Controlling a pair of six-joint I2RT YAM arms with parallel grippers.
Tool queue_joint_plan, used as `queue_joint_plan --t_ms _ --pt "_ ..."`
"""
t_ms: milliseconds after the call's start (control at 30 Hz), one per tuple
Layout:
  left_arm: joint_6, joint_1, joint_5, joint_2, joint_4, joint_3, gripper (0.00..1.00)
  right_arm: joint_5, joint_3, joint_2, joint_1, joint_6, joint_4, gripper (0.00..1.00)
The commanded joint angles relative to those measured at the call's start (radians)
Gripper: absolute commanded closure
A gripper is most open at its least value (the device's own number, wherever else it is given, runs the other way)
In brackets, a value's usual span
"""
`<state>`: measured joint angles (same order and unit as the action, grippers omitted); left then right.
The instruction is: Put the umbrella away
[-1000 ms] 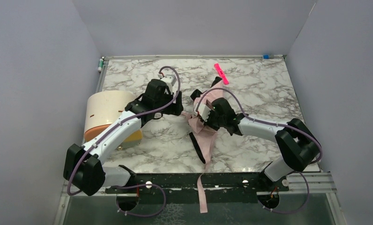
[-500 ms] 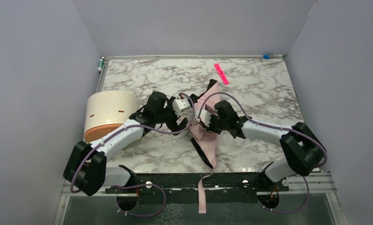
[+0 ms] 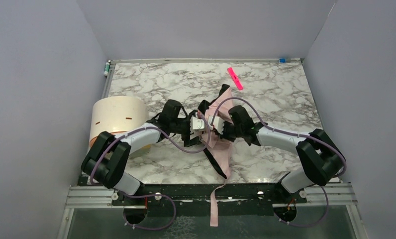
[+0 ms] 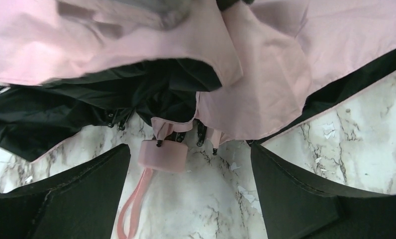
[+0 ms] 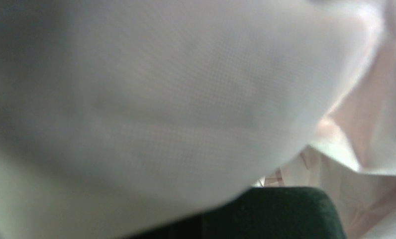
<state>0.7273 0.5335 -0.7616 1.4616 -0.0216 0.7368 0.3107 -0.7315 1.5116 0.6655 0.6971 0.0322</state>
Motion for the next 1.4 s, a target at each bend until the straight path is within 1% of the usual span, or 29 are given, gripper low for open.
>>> queue_joint_plan --t_ms 0,133,267,400,567,667,733,767,800,833,867,933,967,1000,1033,1067,1100,1133,1200,1367 --pt "0.096 -0.012 -0.120 0.076 -0.061 0.014 0.10 0.075 0.004 0.025 -0.004 0.020 0.043 0.99" --pt "0.057 -0.012 -0.141 0.158 -0.123 0.037 0.12 0.077 0.012 0.027 -0.006 0.017 0.034 0.99" --pt "0.038 -0.012 -0.143 0.233 -0.110 0.101 0.14 0.082 0.004 0.032 -0.006 0.006 0.034 0.99" --pt "-0.005 -0.012 -0.122 0.305 -0.105 0.151 0.24 0.100 -0.001 0.025 -0.005 -0.003 0.029 0.99" --pt "-0.012 -0.012 -0.123 0.337 -0.094 0.174 0.47 0.123 0.012 0.004 -0.006 0.005 0.021 0.99" --pt "-0.020 -0.012 -0.123 0.344 -0.103 0.170 0.66 0.123 0.020 -0.011 -0.006 -0.003 0.009 0.97" --pt "-0.024 -0.012 -0.128 0.354 -0.096 0.174 0.78 0.121 0.025 -0.019 -0.006 -0.007 0.004 0.92" --pt "-0.025 -0.012 -0.129 0.361 -0.091 0.180 0.87 0.114 0.028 -0.026 -0.006 -0.011 -0.002 0.89" --pt "-0.026 -0.011 -0.131 0.369 -0.081 0.188 0.94 0.110 0.029 -0.033 -0.006 -0.015 0.000 0.86" --pt "-0.023 -0.012 -0.133 0.378 -0.069 0.199 0.98 0.109 0.031 -0.043 -0.006 -0.017 0.005 0.81" --pt "-0.020 -0.012 -0.135 0.385 -0.056 0.210 1.00 0.102 0.035 -0.056 -0.006 -0.021 0.007 0.74" --pt "-0.018 -0.012 -0.136 0.395 -0.044 0.221 1.00 0.083 0.041 -0.088 -0.006 -0.029 0.017 0.62" --pt "-0.018 -0.012 -0.136 0.397 -0.042 0.224 1.00 0.071 0.043 -0.111 -0.006 -0.032 0.026 0.53" --pt "-0.019 -0.012 -0.137 0.398 -0.043 0.225 1.00 0.060 0.047 -0.132 -0.005 -0.034 0.038 0.46" --pt "-0.017 -0.012 -0.139 0.397 -0.041 0.225 1.00 0.048 0.047 -0.157 -0.006 -0.037 0.051 0.44" --pt "-0.015 -0.012 -0.141 0.397 -0.039 0.225 1.00 0.038 0.049 -0.196 -0.006 -0.045 0.063 0.39" --pt "-0.014 -0.012 -0.139 0.396 -0.040 0.224 1.00 0.023 0.050 -0.228 -0.006 -0.058 0.072 0.37" --pt "-0.015 -0.012 -0.137 0.395 -0.045 0.222 1.00 0.009 0.053 -0.260 -0.006 -0.073 0.075 0.32" --pt "-0.021 -0.013 -0.134 0.394 -0.051 0.220 1.00 -0.020 0.052 -0.314 -0.006 -0.100 0.091 0.30" --pt "-0.055 -0.019 -0.121 0.397 -0.067 0.228 1.00 -0.033 0.048 -0.448 -0.006 -0.189 0.160 0.29"
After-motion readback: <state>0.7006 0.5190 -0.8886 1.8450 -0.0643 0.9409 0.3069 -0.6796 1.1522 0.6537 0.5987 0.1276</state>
